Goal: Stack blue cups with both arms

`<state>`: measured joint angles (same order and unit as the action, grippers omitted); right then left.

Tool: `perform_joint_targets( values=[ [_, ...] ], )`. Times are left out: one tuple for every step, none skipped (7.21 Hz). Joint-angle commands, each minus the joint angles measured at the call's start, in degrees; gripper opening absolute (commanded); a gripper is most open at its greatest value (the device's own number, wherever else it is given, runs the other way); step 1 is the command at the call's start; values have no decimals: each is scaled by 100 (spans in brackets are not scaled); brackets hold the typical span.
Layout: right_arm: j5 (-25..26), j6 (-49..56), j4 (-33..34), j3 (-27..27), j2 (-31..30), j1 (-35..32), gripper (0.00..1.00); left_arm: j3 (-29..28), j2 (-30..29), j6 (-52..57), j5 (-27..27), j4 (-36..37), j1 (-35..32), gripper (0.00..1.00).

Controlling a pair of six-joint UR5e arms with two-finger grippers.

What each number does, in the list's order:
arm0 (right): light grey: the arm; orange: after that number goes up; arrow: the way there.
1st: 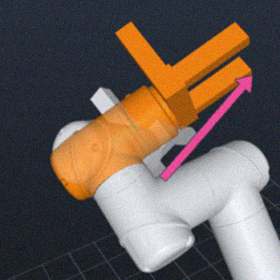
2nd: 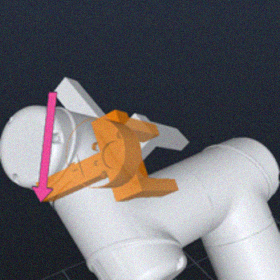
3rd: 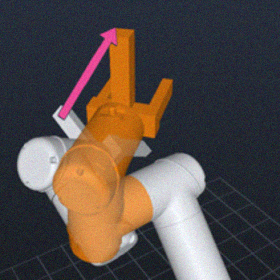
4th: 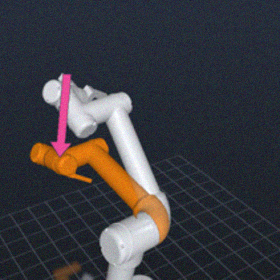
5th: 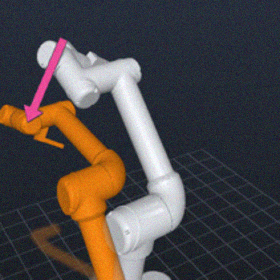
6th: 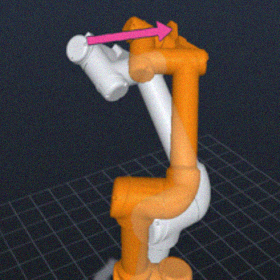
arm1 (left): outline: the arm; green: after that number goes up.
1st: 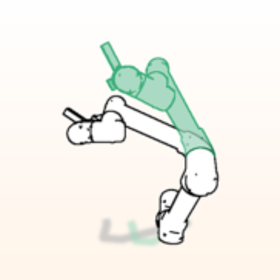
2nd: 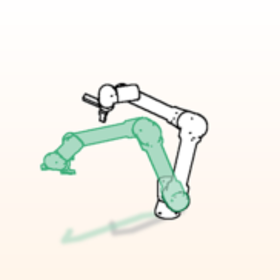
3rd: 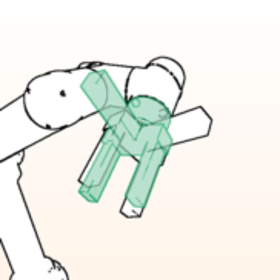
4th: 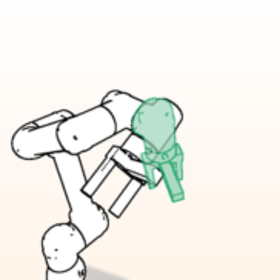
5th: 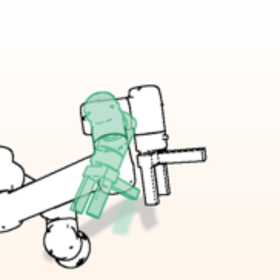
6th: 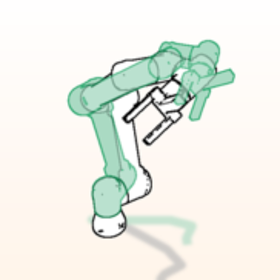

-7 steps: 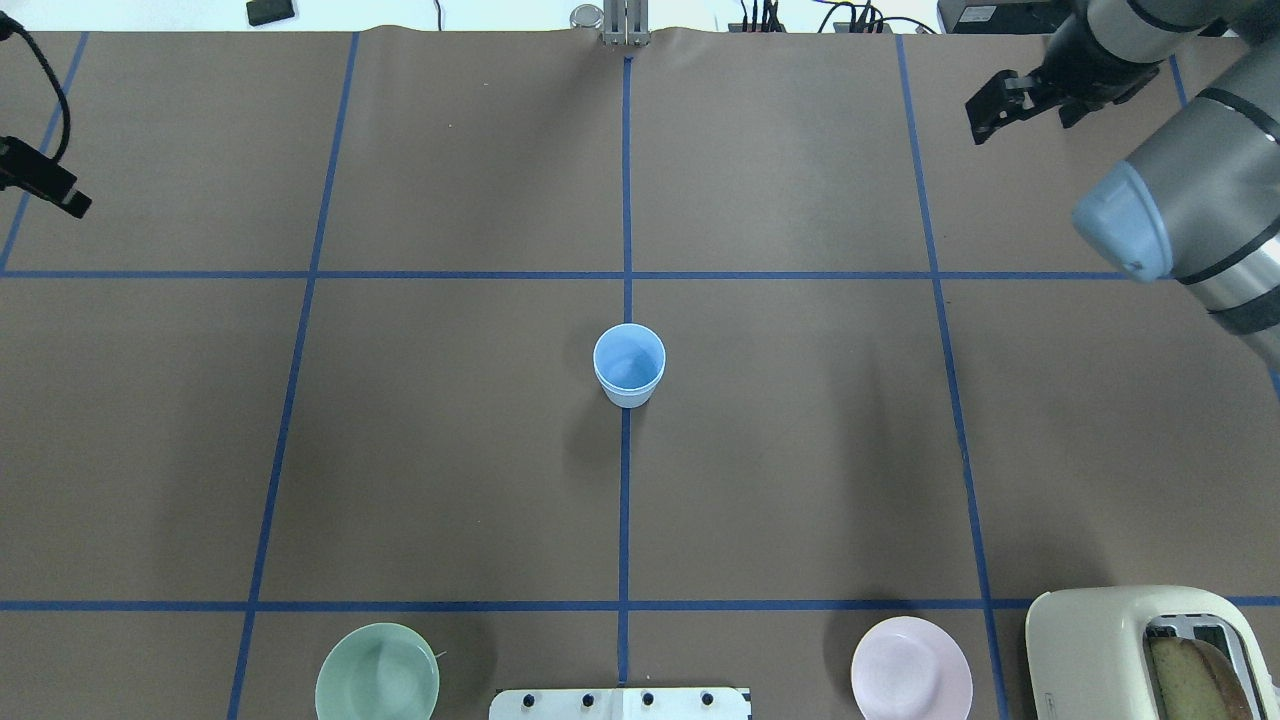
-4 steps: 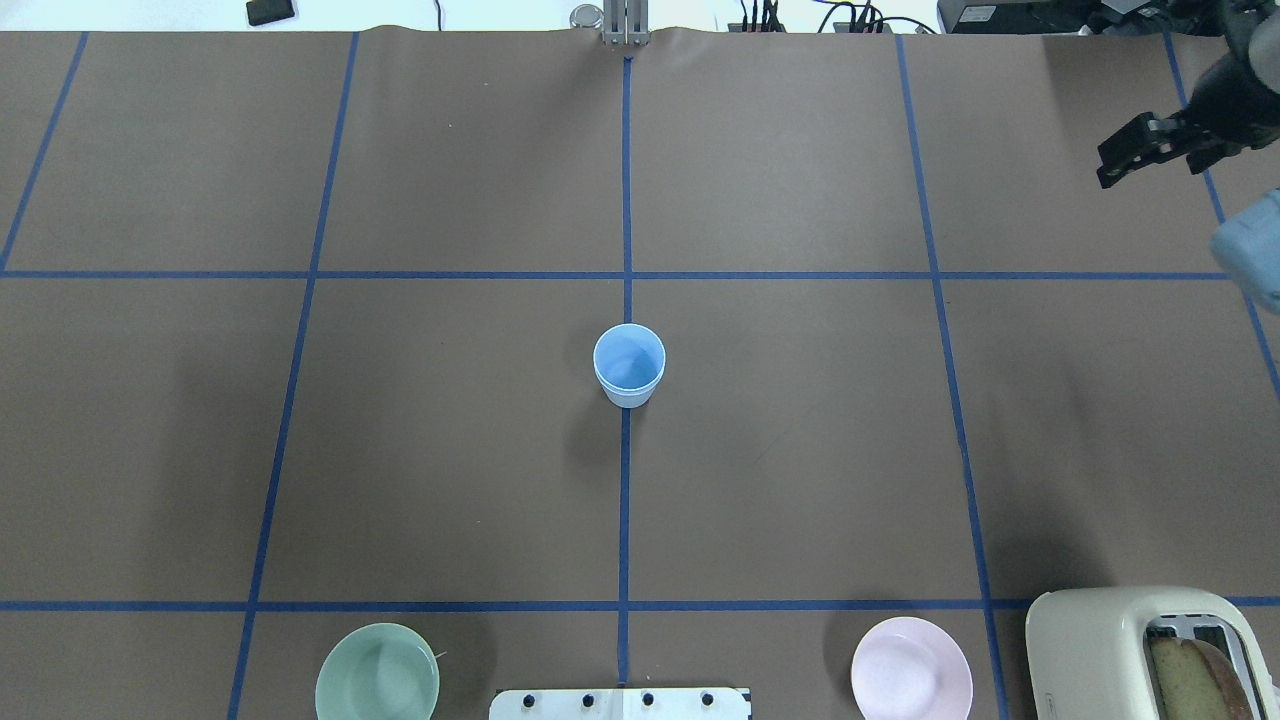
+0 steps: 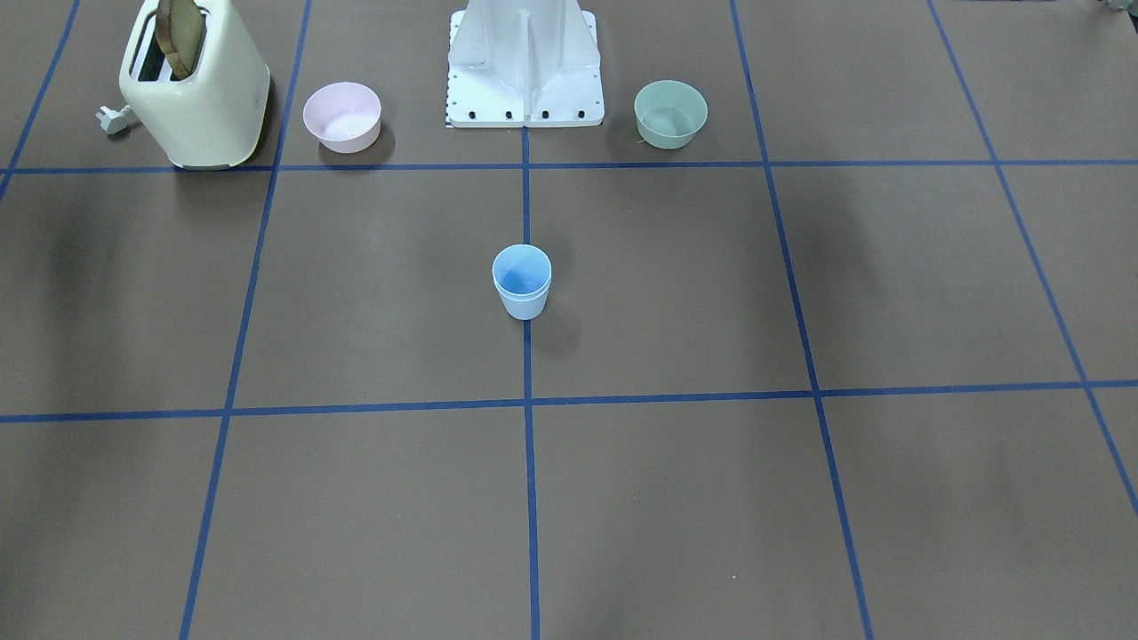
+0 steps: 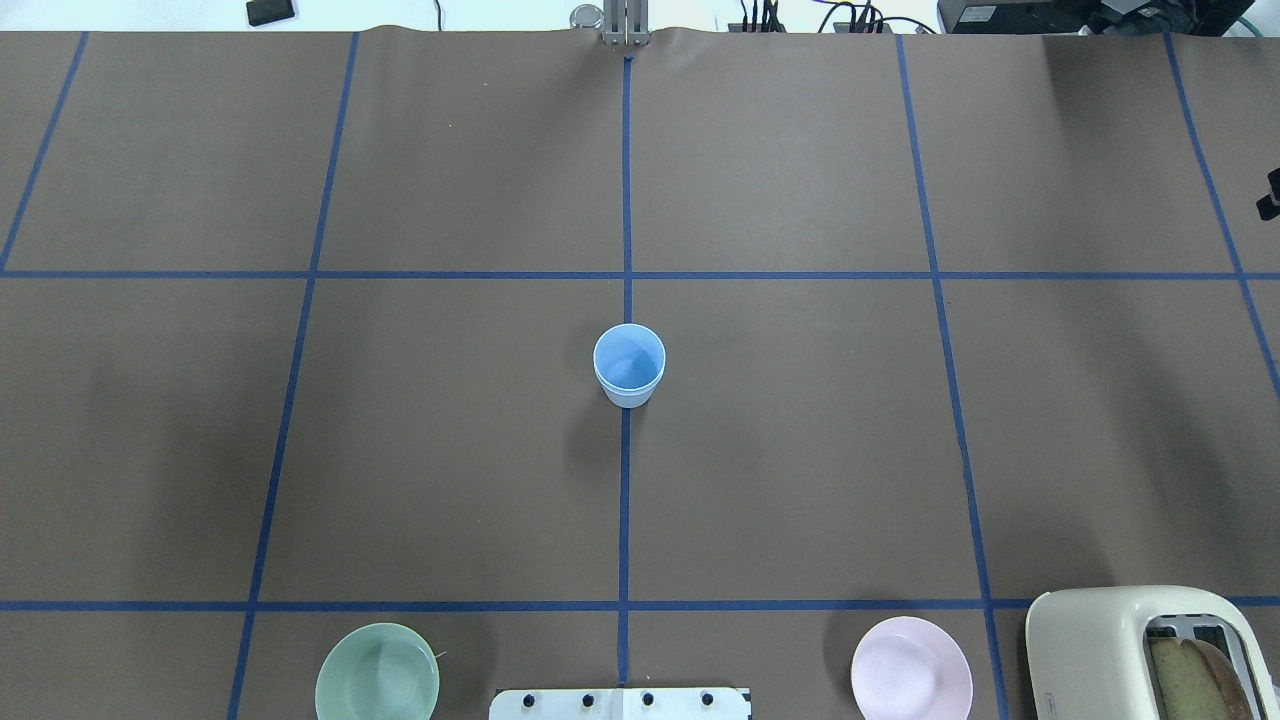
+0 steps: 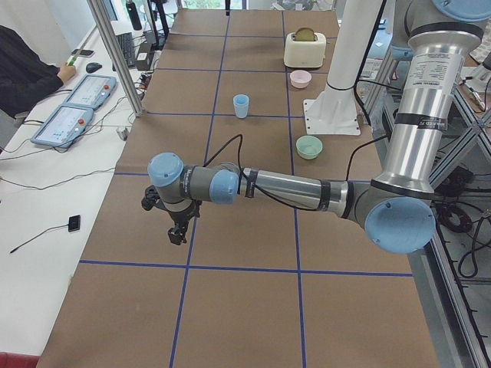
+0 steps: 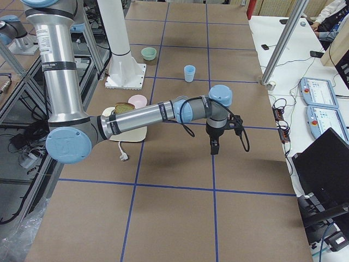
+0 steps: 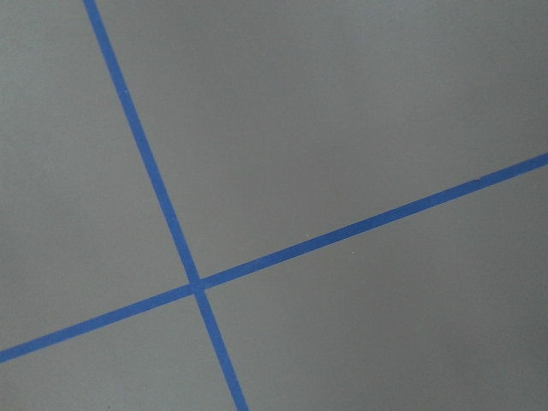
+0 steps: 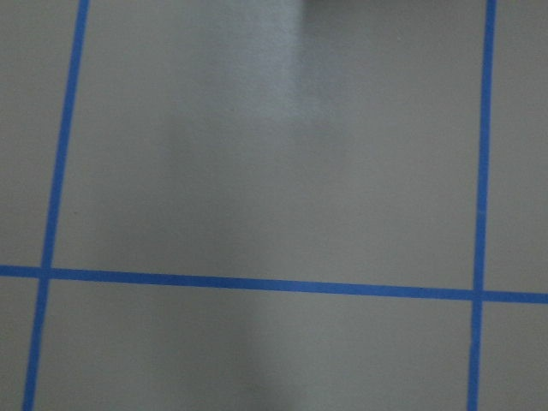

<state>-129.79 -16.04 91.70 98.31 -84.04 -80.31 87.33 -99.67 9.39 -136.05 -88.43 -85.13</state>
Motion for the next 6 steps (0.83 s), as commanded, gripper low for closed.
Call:
perform_joint_targets(
  values=[
    [-12,40,-12,-171,-314,-213,100,-190,0,-34,-1,10,-136,98],
    [-20,48,-20,-163,-411,-266,100,-199,9,-34,-1,1,-136,98],
    [-20,48,-20,-154,-438,-266,100,-208,9,-34,-1,1,-136,98],
    [-20,48,-20,-154,-438,-266,100,-208,18,-34,-1,1,-136,98],
    [-20,40,-29,-154,-438,-266,100,-208,18,-34,-1,1,-136,98],
    [-20,40,-29,-154,-438,-266,100,-217,18,-34,-1,1,-136,98]
  ],
)
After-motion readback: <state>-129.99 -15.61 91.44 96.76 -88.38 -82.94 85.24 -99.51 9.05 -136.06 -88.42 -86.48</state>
